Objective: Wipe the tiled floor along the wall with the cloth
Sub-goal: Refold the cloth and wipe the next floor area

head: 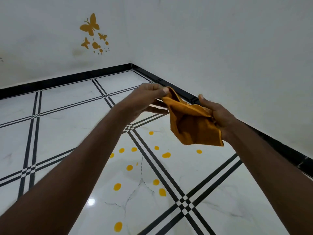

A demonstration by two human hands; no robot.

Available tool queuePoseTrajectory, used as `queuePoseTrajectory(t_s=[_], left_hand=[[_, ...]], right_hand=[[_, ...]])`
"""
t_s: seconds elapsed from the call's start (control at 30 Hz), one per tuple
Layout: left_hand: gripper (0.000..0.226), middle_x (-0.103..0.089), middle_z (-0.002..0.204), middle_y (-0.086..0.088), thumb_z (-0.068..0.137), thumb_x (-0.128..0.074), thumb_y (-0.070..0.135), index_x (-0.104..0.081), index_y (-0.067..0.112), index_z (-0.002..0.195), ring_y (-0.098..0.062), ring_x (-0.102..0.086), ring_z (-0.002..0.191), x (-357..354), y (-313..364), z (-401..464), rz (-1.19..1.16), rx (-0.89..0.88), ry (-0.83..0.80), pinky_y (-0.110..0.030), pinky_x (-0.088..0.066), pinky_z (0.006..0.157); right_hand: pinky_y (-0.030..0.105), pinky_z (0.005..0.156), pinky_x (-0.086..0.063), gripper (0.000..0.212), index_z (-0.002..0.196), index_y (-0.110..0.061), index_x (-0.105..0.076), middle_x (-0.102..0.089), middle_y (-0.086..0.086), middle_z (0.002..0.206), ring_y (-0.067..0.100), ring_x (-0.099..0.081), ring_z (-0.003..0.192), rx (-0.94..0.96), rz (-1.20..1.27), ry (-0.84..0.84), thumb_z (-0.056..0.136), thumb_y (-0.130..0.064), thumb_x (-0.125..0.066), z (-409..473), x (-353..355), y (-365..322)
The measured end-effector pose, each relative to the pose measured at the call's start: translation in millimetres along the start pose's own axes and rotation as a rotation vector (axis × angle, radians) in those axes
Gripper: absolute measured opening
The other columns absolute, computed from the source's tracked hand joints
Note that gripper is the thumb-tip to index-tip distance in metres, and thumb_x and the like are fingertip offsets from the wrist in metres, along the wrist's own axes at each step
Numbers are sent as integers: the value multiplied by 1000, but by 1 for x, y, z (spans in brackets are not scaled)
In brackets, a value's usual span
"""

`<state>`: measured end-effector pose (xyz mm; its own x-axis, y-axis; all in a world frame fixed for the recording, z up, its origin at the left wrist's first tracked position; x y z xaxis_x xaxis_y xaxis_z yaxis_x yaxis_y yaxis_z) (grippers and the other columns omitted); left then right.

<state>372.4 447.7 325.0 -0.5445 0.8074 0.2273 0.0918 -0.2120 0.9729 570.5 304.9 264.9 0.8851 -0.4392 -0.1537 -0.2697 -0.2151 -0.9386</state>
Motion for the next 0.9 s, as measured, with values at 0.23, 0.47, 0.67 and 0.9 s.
queuePoseTrajectory(t_s=[0.23, 0.47, 0.67, 0.9], left_hand=[[28, -70, 92, -16, 105, -47, 24, -64, 3, 99, -24, -74, 75, 18, -8, 6, -358, 175, 442, -31, -61, 64], [100, -53, 136, -33, 88, -32, 80, -30, -1, 148, -48, -62, 114, -37, -128, -15, -704, 690, 90, -54, -52, 97], [64, -68, 120, -26, 96, -49, 59, -48, 8, 135, -40, -71, 104, -94, -110, -9, -671, 604, -61, -45, -60, 85], [94, -71, 110, -24, 93, -19, 77, -68, -2, 102, -35, -71, 100, -89, -116, -20, -457, 730, -312, -35, -59, 81]], right_hand=[[47, 78, -60, 71, 121, -17, -68, -74, 16, 115, 37, -71, 102, -66, -180, -45, 77, -72, -56, -13, -5, -4], [51, 86, -58, 52, 113, -11, -65, -71, 17, 107, 38, -69, 97, -102, -279, 258, 78, -45, -85, -8, -28, -8], [45, 87, -54, 55, 115, -9, -51, -61, 11, 105, 33, -62, 100, -54, -279, 379, 81, -37, -83, -5, -39, 2], [30, 50, -54, 15, 104, -5, -62, -64, 15, 95, 21, -62, 73, 69, 127, 403, 94, -12, -70, -2, -31, -8]])
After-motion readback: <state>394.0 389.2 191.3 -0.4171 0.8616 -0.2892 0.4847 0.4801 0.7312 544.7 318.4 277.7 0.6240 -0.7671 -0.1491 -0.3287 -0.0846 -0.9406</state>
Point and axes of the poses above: each hand's wrist, its own z-axis towards the middle knuckle, its own x-axis out of the back of the hand, y = z × x, the point moved 1 cm from there along z, towards the middle knuckle
